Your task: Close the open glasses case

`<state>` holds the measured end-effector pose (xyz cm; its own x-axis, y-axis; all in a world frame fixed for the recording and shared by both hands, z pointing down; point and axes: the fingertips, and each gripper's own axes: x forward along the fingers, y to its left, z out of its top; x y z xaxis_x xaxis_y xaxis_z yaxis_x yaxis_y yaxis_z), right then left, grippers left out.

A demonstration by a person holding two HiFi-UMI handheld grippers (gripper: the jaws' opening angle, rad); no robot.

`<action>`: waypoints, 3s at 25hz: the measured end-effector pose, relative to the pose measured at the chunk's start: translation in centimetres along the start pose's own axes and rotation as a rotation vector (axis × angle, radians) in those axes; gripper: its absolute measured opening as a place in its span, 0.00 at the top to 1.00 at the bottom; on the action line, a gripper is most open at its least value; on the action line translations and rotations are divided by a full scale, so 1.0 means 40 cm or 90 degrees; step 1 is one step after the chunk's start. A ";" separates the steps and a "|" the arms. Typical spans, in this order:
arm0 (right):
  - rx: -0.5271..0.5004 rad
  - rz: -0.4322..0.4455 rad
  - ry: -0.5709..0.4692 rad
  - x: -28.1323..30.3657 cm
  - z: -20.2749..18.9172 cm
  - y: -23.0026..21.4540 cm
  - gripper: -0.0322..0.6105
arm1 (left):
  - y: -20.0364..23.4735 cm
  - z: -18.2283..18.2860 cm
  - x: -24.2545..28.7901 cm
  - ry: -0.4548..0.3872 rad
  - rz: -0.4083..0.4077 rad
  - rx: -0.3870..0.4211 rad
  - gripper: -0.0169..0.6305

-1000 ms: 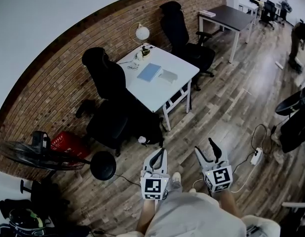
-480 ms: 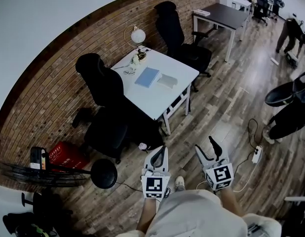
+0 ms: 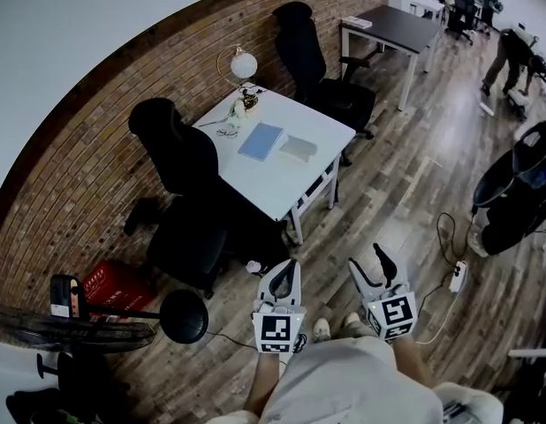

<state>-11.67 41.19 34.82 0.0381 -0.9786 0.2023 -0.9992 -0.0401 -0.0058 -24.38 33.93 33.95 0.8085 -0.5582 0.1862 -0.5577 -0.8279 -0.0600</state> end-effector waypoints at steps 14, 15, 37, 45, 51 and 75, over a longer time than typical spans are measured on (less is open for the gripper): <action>0.013 0.007 0.005 0.120 -0.002 -0.112 0.54 | 0.025 0.009 0.156 0.008 0.003 0.007 0.97; 0.013 0.009 0.005 0.135 0.002 -0.124 0.54 | 0.029 0.013 0.173 0.009 0.005 0.007 0.97; 0.021 0.059 -0.005 0.353 0.049 -0.313 0.54 | 0.086 0.065 0.424 0.017 0.061 0.007 0.97; 0.027 0.080 -0.009 0.393 0.057 -0.386 0.54 | 0.067 0.080 0.499 0.025 0.080 0.008 0.97; 0.031 0.093 -0.011 0.410 0.054 -0.444 0.54 | 0.042 0.092 0.551 0.026 0.091 0.013 0.97; 0.046 0.104 -0.014 0.505 0.054 -0.519 0.57 | 0.057 0.098 0.649 0.041 0.097 0.029 0.97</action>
<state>9.86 21.80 36.93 -0.1239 -0.9774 0.1715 -0.9885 0.1064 -0.1078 -3.93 17.34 34.78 0.7006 -0.6744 0.2331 -0.6630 -0.7360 -0.1368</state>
